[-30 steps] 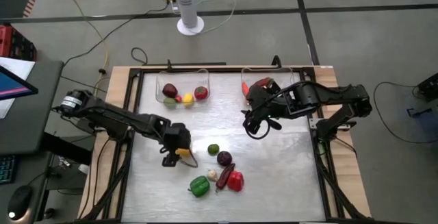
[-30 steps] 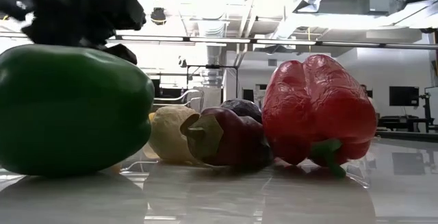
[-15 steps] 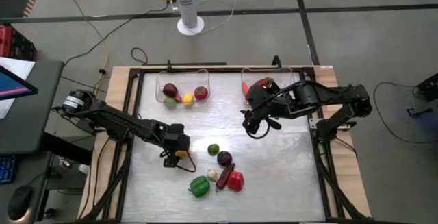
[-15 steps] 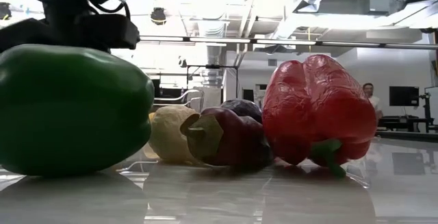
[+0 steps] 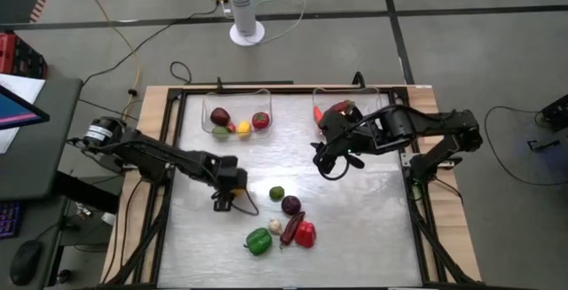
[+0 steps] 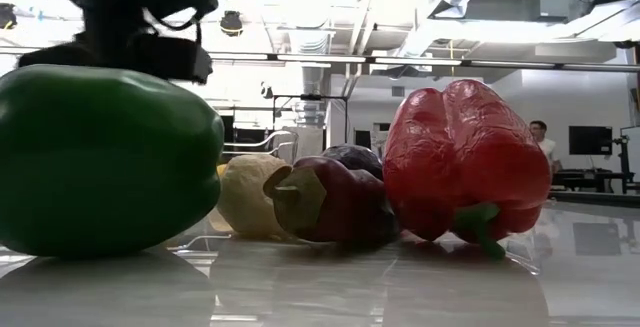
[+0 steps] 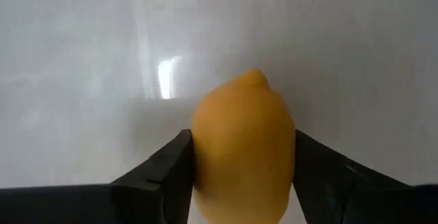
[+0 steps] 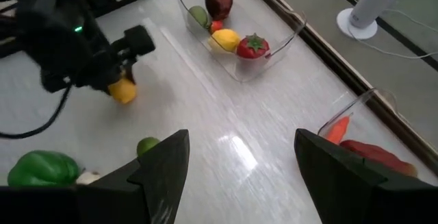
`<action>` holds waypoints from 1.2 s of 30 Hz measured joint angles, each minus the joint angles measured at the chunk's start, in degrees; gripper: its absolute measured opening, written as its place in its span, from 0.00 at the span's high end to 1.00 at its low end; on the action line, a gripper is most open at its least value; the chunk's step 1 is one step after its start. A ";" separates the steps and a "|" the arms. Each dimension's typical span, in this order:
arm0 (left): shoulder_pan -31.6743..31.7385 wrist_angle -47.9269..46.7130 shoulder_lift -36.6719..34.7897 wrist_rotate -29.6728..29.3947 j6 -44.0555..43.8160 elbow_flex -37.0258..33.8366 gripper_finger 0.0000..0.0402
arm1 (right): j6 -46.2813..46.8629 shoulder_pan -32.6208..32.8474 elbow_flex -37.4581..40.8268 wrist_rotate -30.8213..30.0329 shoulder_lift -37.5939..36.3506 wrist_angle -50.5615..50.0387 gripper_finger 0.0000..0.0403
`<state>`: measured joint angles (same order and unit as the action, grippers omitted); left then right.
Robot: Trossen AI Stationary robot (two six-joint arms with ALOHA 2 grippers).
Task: Sort produce into baskets
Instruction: Put the yellow lemon into the left transparent bin, then put the green lemon into the left transparent bin
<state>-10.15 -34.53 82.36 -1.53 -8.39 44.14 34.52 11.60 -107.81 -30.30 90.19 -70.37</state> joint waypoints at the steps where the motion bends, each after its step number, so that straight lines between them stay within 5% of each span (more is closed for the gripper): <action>1: 1.13 -1.96 -0.59 -0.45 0.50 1.22 0.54 | 0.33 0.08 0.00 -0.21 0.00 0.02 0.28; 6: 8.69 -8.21 -6.11 -7.24 5.84 7.49 0.52 | 1.31 0.39 0.02 -1.31 0.00 0.23 0.28; 15: 29.09 -0.35 -17.55 -23.18 17.91 7.94 0.47 | 3.02 0.37 0.04 -2.16 0.03 4.79 0.28; 24: 45.65 4.34 -13.29 -9.22 20.71 6.96 0.43 | 4.92 -0.27 0.00 -1.91 2.91 9.38 0.28; 32: 47.72 3.72 -7.34 -3.65 15.39 7.95 0.25 | 7.75 -2.07 -0.02 4.82 5.47 9.14 0.28; 36: 47.72 4.25 -8.80 3.84 10.55 10.80 0.24 | 7.67 -2.82 0.09 6.82 5.65 8.11 0.28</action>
<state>37.56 -30.28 73.56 2.32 2.16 54.94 42.19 8.77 -107.72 -23.48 95.84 -62.26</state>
